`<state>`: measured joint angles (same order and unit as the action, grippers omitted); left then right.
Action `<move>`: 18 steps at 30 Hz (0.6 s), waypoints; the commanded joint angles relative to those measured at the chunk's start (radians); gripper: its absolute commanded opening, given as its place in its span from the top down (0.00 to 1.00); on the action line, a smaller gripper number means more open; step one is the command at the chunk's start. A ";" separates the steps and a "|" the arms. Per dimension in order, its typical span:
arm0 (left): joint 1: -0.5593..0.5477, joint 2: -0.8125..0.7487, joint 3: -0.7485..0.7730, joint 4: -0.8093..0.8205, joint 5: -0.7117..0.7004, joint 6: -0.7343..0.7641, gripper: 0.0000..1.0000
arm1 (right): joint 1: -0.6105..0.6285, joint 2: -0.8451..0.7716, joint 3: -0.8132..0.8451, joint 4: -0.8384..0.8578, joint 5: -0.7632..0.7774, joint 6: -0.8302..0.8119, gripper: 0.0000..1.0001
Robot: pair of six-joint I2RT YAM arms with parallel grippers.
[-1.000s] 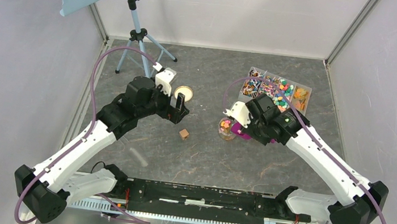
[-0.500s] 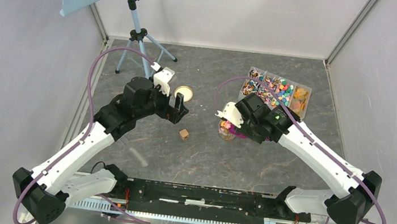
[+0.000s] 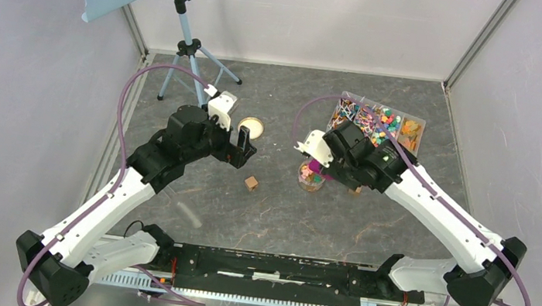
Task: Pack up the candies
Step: Place the fake candies in the packing bottle, then adjust the spatula.
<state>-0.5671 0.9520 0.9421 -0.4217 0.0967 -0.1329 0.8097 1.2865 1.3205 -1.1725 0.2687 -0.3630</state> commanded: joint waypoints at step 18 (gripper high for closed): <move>0.004 0.021 0.037 0.104 0.427 0.130 0.02 | 0.003 -0.269 -0.071 0.381 -0.454 0.155 1.00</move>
<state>-0.5667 0.9848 0.9432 -0.3603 0.3523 -0.1310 0.8097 1.0718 1.2922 -0.9382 -0.0643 -0.2493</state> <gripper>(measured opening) 0.986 0.330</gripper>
